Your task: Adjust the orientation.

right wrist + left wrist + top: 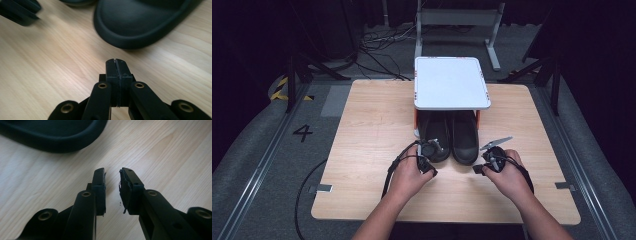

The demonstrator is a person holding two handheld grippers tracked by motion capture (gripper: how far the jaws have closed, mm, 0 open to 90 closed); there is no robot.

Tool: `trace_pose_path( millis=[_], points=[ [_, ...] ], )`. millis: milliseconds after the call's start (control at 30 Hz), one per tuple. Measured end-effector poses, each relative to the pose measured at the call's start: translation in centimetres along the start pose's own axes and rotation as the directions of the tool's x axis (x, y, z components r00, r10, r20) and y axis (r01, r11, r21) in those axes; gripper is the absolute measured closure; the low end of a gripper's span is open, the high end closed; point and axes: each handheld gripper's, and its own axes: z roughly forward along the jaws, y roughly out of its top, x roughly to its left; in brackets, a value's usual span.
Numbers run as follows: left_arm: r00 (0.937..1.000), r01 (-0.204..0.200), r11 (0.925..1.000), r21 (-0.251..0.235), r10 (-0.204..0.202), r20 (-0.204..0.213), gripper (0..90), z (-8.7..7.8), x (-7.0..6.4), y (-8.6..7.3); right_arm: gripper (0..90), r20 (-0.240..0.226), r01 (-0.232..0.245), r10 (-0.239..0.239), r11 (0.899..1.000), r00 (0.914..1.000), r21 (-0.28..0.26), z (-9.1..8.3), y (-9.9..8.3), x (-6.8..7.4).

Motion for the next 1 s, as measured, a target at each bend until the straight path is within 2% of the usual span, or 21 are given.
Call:
trace_pose_path(
  millis=[133, 200, 267, 333, 433, 467, 500, 633, 700, 800, 967, 1000],
  points=[
    [1.0000, 0.002, 1.0000, 0.009, -0.002, 0.002, 74.6, 0.5, -0.3, 0.7, 89.7, -0.033, -0.006, 0.006, 1.000, 0.9994, 0.011, 0.7, 0.4, 0.5],
    [1.0000, -0.001, 0.9999, 0.012, 0.002, -0.009, 74.8, 0.9, -0.4, 1.0, 89.5, -0.034, -0.015, 0.015, 1.000, 0.9993, 0.014, 1.1, 0.8, 0.6],
    [0.9996, 0.017, 0.9998, 0.012, -0.017, -0.022, 74.4, 1.4, -0.2, 1.5, 89.5, -0.031, -0.026, 0.027, 1.000, 0.9992, 0.010, 1.5, 1.1, 0.5],
    [0.9982, 0.030, 0.9995, 0.010, -0.029, -0.052, 73.8, 1.6, 0.2, 1.8, 89.8, -0.029, -0.035, 0.035, 0.999, 0.9990, 0.012, 1.8, 1.3, 0.4],
    [0.9972, 0.055, 0.9984, -0.012, -0.056, -0.050, 76.0, 1.7, 0.8, 2.1, 90.0, -0.043, -0.044, 0.044, 0.999, 0.9981, 0.011, 2.3, 1.5, 0.2],
    [0.9965, 0.059, 0.9980, -0.022, -0.060, -0.057, 76.0, 1.7, 0.9, 2.2, 89.9, -0.023, -0.037, 0.037, 0.999, 0.9991, 0.008, 2.5, 1.6, 0.1],
    [0.9945, 0.062, 0.9977, -0.030, -0.064, -0.083, 76.1, 1.7, 1.0, 2.2, 89.8, -0.014, -0.036, 0.036, 0.999, 0.9993, 0.005, 2.5, 1.6, 0.1],
    [0.9921, 0.079, 0.9960, -0.041, -0.083, -0.095, 78.2, 1.6, 1.6, 2.2, 89.6, -0.002, -0.036, 0.036, 0.999, 0.9994, -0.018, 2.7, 2.0, -0.2],
    [0.9857, 0.116, 0.9913, -0.063, -0.122, -0.116, 77.3, 1.5, 2.3, 2.3, 89.4, 0.022, -0.037, 0.037, 0.999, 0.9991, -0.026, 3.0, 2.7, -0.6],
    [0.9834, 0.131, 0.9878, -0.084, -0.140, -0.115, 76.3, 1.5, 2.6, 2.3, 89.3, 0.025, -0.041, 0.041, 0.999, 0.9988, -0.032, 3.3, 3.5, -0.8],
    [0.9820, 0.132, 0.9875, -0.086, -0.142, -0.124, 75.8, 1.3, 3.0, 2.6, 89.5, 0.022, -0.053, 0.054, 0.998, 0.9983, -0.015, 3.9, 4.7, -1.2],
    [0.9787, 0.158, 0.9835, -0.089, -0.168, -0.118, 76.1, 1.2, 3.4, 3.0, 89.5, 0.020, -0.055, 0.055, 0.998, 0.9983, -0.005, 4.2, 5.1, -1.4]
  ],
)
